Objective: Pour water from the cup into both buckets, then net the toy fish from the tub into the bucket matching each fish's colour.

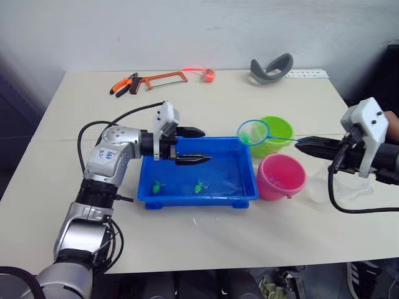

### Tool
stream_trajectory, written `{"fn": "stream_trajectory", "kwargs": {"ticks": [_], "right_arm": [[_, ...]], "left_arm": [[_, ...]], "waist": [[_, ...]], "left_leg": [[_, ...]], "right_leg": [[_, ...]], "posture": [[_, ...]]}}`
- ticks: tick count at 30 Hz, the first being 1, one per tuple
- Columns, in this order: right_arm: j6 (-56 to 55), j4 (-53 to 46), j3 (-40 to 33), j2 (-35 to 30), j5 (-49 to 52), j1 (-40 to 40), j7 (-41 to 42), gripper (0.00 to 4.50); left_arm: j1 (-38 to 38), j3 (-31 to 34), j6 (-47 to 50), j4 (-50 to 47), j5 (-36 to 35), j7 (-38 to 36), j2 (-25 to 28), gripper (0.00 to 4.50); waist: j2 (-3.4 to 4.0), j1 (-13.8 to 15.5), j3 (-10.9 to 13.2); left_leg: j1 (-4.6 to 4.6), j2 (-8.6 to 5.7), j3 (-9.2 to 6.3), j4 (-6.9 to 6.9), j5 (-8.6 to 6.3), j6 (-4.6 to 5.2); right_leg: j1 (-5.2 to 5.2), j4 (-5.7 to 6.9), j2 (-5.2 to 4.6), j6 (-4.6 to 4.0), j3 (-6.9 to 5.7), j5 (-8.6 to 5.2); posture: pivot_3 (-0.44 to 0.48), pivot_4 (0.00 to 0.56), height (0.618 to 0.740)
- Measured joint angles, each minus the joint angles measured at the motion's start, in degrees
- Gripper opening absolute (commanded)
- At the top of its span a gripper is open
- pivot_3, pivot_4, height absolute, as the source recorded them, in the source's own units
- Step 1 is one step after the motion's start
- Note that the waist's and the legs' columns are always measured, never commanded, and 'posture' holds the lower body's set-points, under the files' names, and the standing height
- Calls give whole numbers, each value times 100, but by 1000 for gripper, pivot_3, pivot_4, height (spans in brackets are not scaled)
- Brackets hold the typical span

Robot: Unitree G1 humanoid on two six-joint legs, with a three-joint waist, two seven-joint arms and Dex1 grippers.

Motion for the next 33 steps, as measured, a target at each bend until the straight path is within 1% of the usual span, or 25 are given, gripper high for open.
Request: {"fn": "stream_trajectory", "kwargs": {"ticks": [5, 7, 10, 12, 13, 15, 16, 18, 21, 23, 25, 29, 33], "right_arm": [[-722, 403, 23, -234, -651, 121, -229, 0], [-1201, 617, 272, -301, -1046, 102, -322, 0], [-2147, 1060, 836, -320, -1780, 59, -490, 0], [-2987, 1400, 1223, -438, -2361, 50, -551, 0], [-3651, 1641, 1458, -540, -2749, 14, -577, 0], [-4617, 1951, 1719, -653, -3274, -59, -599, 0], [-4904, 2031, 1794, -718, -3417, -60, -599, 0], [-6102, 2412, 2040, -867, -4079, -152, -748, 0], [-6840, 2688, 2206, -966, -4511, -273, -887, 0], [-7836, 2975, 2442, -1248, -5255, -470, -1237, 0], [-8558, 3174, 2578, -1478, -5890, -684, -1614, 0], [-9286, 3405, 2614, -1549, -6544, -973, -2070, 0], [-9728, 3493, 2629, -1561, -6832, -1021, -2240, 0]], "left_arm": [[-142, 43, -110, 206, 28, 182, -156, 4452], [-137, 34, -149, 216, 39, 170, -156, 4452], [-122, 24, -176, 197, 40, 160, -145, 4452], [-100, 24, -176, 177, 40, 156, -124, 4452], [-81, 27, -173, 158, 40, 156, -89, 4452], [-61, 32, -168, 135, 39, 158, -47, 4452], [-54, 32, -167, 120, 39, 158, -39, 4452], [-1, 40, -159, -10, 36, 167, 37, 4452], [0, 50, -158, -41, 34, 180, 48, 4452], [18, 53, -158, -62, 34, 201, 58, 4452], [43, 58, -158, -65, 34, 220, 64, 4452], [69, 59, -172, -65, 36, 228, 73, 4452], [69, 59, -187, -62, 39, 223, 88, 4452]], "waist": [[1, -29, 0], [1, -34, 0], [1, -23, 0], [1, -24, 0], [1, -25, 0], [1, -26, 0], [2, -27, 0], [2, -30, 1], [3, -31, 1], [5, -34, 2], [7, -46, 3], [7, -63, 3], [8, -69, 3]], "left_leg": [[4, 4, 11, -7, 1, -1], [4, 8, 12, -10, 1, -3], [5, 6, 13, -9, 2, -3], [4, 4, 18, -9, 2, -3], [4, 5, 19, -8, 2, -3], [4, 6, 20, -8, 2, -3], [4, 5, 20, -9, 2, -3], [4, 7, 20, -8, 2, -3], [5, 6, 20, -4, 2, -3], [5, 7, 21, 1, 2, -4], [7, 7, 21, 1, 2, -4], [7, 9, 22, 0, 3, -5], [7, 9, 22, 1, 3, -5]], "right_leg": [[-6, 2, 10, 0, 12, 0], [-8, 1, 13, 0, 12, 0], [-9, 1, 11, 0, 13, 0], [-12, 1, 9, 0, 15, 0], [-12, 1, 9, 0, 15, 0], [-13, 1, 10, 0, 15, 0], [-13, 1, 10, 0, 15, 0], [-13, 2, 9, 0, 14, 0], [-13, 5, 7, 0, 14, 0], [-13, 9, 6, 0, 14, 0], [-13, 9, 4, 0, 14, 0], [-12, 10, 7, 0, 13, 0], [-12, 11, 5, 0, 13, 0]], "posture": [[0, 150, 740], [0, 150, 740], [0, 150, 740], [0, 150, 740], [0, 150, 740], [0, 150, 740], [0, 150, 740], [0, 150, 740], [0, 150, 740], [0, 150, 740], [0, 150, 740], [0, 150, 740], [0, 150, 740]]}}
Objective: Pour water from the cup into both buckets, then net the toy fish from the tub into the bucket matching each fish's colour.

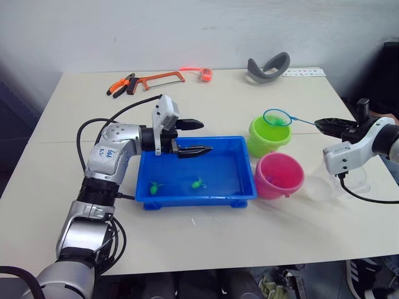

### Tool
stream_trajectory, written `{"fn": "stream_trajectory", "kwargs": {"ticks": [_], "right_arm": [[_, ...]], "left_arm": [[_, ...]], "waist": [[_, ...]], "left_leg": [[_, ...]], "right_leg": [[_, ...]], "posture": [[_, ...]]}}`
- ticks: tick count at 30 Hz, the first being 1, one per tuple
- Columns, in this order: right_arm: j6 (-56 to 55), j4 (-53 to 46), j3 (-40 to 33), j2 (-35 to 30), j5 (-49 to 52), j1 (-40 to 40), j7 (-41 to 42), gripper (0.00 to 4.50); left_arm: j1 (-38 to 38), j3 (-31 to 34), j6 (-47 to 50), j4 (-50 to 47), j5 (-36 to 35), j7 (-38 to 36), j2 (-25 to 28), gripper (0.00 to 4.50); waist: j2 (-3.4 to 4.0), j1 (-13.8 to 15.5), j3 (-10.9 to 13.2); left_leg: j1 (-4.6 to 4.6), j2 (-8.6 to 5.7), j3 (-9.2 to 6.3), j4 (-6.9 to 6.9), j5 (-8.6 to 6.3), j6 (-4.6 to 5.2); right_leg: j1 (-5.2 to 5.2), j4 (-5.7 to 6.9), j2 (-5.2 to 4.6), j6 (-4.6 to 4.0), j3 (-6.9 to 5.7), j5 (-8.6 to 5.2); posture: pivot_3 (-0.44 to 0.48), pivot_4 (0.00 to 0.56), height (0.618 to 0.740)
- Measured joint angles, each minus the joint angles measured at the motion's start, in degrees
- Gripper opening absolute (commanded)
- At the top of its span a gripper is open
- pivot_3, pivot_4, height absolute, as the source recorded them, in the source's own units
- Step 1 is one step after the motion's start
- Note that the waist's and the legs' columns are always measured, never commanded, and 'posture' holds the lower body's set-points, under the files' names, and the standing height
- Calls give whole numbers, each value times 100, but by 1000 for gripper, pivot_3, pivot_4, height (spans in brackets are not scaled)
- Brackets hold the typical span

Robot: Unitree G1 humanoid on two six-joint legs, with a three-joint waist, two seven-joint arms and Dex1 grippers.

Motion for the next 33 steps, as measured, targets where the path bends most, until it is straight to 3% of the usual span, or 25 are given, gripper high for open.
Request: {"fn": "stream_trajectory", "kwargs": {"ticks": [14, 33], "right_arm": [[-499, 239, 216, -7, -645, -327, -345, 0], [-699, 468, 440, 162, -612, -557, -349, 0]], "left_arm": [[-6, 0, -165, 74, 49, -37, 4, 4452], [-129, 10, -298, 261, 81, -25, 9, 4452]], "waist": [[4, -58, 0], [9, -112, 0]], "left_leg": [[2, 0, 0, 4, 0, 0], [9, 2, 7, 7, 0, 0]], "right_leg": [[1, 6, 0, 0, -1, 0], [3, 13, -2, -1, 4, -1]], "posture": [[0, 150, 740], [0, 150, 740]]}}
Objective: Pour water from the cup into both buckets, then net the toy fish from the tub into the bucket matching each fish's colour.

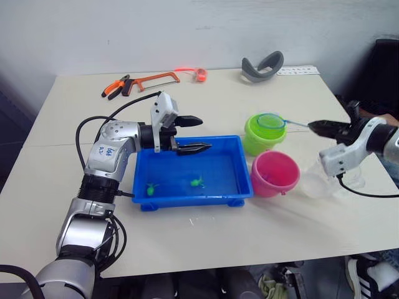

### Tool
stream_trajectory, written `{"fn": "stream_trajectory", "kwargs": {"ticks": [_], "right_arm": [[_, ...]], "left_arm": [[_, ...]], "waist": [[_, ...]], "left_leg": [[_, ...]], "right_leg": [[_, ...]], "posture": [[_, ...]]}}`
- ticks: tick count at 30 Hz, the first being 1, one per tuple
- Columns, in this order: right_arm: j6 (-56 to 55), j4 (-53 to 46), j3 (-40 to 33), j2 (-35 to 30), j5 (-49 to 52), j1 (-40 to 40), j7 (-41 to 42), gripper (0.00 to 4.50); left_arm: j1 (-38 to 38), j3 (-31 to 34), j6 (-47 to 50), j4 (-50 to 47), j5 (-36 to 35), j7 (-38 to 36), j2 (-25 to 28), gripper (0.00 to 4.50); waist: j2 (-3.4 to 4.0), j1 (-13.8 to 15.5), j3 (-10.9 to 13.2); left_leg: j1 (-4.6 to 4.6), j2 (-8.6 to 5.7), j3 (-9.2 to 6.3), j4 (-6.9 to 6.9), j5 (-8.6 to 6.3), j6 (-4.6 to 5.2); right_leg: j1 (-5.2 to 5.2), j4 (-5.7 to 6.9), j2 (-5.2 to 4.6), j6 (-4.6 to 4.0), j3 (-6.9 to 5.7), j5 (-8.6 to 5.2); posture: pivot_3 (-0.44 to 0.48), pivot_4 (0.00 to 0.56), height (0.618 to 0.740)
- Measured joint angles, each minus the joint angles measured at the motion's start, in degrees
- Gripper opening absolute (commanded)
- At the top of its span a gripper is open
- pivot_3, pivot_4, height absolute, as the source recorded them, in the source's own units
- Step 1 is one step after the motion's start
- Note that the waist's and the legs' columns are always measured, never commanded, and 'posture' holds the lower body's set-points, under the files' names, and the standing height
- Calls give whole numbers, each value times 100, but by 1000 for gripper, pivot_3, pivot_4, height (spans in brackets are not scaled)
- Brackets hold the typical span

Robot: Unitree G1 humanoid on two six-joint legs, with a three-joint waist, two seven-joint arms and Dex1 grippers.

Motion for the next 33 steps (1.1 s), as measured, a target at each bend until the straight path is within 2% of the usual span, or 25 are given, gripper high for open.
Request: {"fn": "stream_trajectory", "kwargs": {"ticks": [3, 8, 9, 11, 12, 13, 16, 18, 20, 22, 25, 33], "right_arm": [[283, 164, -74, 35, 404, -98, 185, 0], [1025, -31, -320, 233, 1674, 92, 853, 0], [1558, -277, -434, 429, 2334, 259, 1185, 0], [2066, -501, -487, 579, 2834, 388, 1431, 0], [3804, -1330, -492, 972, 4421, 646, 2006, 0], [4672, -2028, -463, 970, 5340, 780, 2163, 0], [5398, -2749, -227, 983, 6174, 1093, 2264, 0], [5603, -2932, -144, 1072, 6285, 1203, 2325, 0], [6325, -3248, 133, 1419, 6340, 1407, 2441, 0], [6514, -3413, 262, 1429, 6258, 1404, 2403, 0], [6505, -3300, 713, 1713, 5465, 1389, 2285, 0], [6261, -3080, 1000, 1960, 4754, 1318, 2367, 0]], "left_arm": [[1, 0, -9, 0, 4, -5, 1, 4452], [89, -29, -72, -34, 45, -171, 187, 4452], [173, -39, -72, -39, 56, -289, 332, 4452], [236, -52, -71, -55, 68, -374, 429, 4452], [454, -87, -60, -118, 104, -696, 726, 4452], [661, -104, -34, -345, 96, -1086, 1128, 4452], [1049, -132, -60, -696, 106, -1529, 1719, 4452], [1167, -133, -80, -727, 128, -1628, 1885, 4452], [1417, -153, -146, -892, 215, -1826, 2069, 4452], [1588, -156, -146, -1174, 215, -1849, 2173, 4452], [1801, -139, -128, -1405, 215, -1757, 2252, 4452], [1893, -100, -118, -1591, 212, -1549, 2250, 4452]], "waist": [[0, -2, 0], [0, -2, 0], [0, -5, 0], [1, -24, -1], [1, -26, 0], [5, 23, 1], [3, 24, 0], [3, 24, 0], [6, 65, 2], [5, 102, 2], [4, 155, 1], [4, 152, 1]], "left_leg": [[2, 1, -1, 1, 0, 0], [2, 4, -5, -2, 0, 0], [2, 6, -7, -2, 0, 0], [4, 9, -5, -3, 0, 0], [4, 13, -8, 1, 0, 0], [0, 11, -20, 10, -1, 1], [-3, 13, -28, 3, -2, 2], [-4, 13, -30, 2, -2, 2], [-11, -2, -28, 8, -2, 3], [-11, -2, -28, 12, -4, 6], [-12, -2, -25, 7, -5, 7], [-12, -1, -21, 4, -5, 7]], "right_leg": [[2, 3, 2, 0, -1, 0], [4, -1, 3, 0, -3, 0], [7, -2, 4, 0, -4, 0], [7, 2, 5, 0, -1, 0], [5, 9, 0, 0, -2, 0], [11, 2, -5, 0, -11, 0], [13, -7, -14, -1, -10, -1], [12, -9, -14, -2, -11, -1], [8, -3, -5, -2, -15, -1], [11, -5, -6, -2, -15, -1], [6, -8, 1, -2, -14, -1], [4, -10, 2, -2, -13, -1]], "posture": [[0, 150, 740], [0, 150, 740], [0, 150, 740], [0, 150, 740], [0, 150, 740], [0, 150, 740], [0, 150, 740], [0, 150, 740], [0, 150, 740], [0, 150, 740], [0, 150, 740], [0, 150, 740]]}}
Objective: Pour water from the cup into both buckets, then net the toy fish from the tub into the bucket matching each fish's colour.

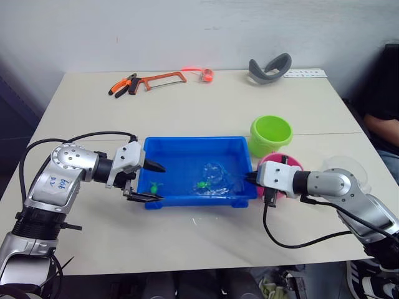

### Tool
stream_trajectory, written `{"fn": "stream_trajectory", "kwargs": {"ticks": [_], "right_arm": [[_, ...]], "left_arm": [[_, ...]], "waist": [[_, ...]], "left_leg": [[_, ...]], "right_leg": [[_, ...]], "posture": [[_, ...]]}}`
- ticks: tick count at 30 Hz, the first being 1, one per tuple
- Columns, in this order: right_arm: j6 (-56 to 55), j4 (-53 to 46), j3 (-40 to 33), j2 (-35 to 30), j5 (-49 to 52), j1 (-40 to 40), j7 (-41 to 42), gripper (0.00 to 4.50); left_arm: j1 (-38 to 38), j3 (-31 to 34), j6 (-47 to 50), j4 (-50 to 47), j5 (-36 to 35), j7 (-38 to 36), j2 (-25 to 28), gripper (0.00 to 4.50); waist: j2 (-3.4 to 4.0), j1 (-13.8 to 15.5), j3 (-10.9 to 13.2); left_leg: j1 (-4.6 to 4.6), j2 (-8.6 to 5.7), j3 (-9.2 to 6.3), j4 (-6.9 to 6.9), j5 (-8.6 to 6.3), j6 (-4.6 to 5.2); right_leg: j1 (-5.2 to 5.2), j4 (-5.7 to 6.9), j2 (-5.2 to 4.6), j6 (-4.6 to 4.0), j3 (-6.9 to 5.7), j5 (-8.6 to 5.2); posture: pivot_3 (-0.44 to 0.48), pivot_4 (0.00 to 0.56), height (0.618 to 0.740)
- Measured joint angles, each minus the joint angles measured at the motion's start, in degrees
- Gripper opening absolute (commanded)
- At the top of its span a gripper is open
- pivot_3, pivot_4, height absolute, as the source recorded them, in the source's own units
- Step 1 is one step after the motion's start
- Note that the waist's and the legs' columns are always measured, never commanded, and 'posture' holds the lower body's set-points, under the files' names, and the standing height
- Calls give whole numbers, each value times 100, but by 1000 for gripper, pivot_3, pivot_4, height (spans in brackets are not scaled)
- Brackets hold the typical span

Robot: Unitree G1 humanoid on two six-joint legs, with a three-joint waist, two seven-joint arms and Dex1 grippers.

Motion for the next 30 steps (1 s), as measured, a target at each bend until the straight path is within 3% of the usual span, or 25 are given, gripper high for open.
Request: {"fn": "stream_trajectory", "kwargs": {"ticks": [7, 19, 24, 25, 30], "right_arm": [[108, -279, -64, 162, 128, 321, 288, 0], [2268, -1140, -937, 501, 1684, 553, 244, 0], [3116, -1252, -1544, 647, 2355, 465, -14, 0], [3615, -1404, -2198, 564, 2760, 392, -212, 0], [3829, -1455, -2612, 428, 2852, 333, -322, 0]], "left_arm": [[-4, -4, 4, -7, 0, 145, -58, 4452], [-155, -29, 1, 50, -13, 167, -330, 4452], [-486, 17, 298, 294, -205, 326, -710, 4452], [-1051, 227, 736, 668, -573, 644, -1224, 4452], [-1292, 327, 809, 878, -653, 855, -1414, 4452]], "waist": [[0, 8, 0], [-1, 10, 0], [-1, 30, 0], [-1, 33, 0], [-3, 12, -2]], "left_leg": [[0, 0, -2, -1, 0, 0], [1, 1, -5, -2, 0, 0], [-3, -2, -10, 2, 0, 0], [-4, -3, -11, 2, 0, 0], [-7, -4, -11, -6, 0, 0]], "right_leg": [[2, -1, 0, 0, -1, 0], [4, -1, -1, 0, -1, 0], [6, 1, -1, 1, -5, 0], [6, 0, -1, 1, -5, 1], [2, -5, 1, 2, -3, 1]], "posture": [[0, 150, 740], [0, 150, 740], [0, 150, 740], [0, 150, 740], [0, 150, 740]]}}
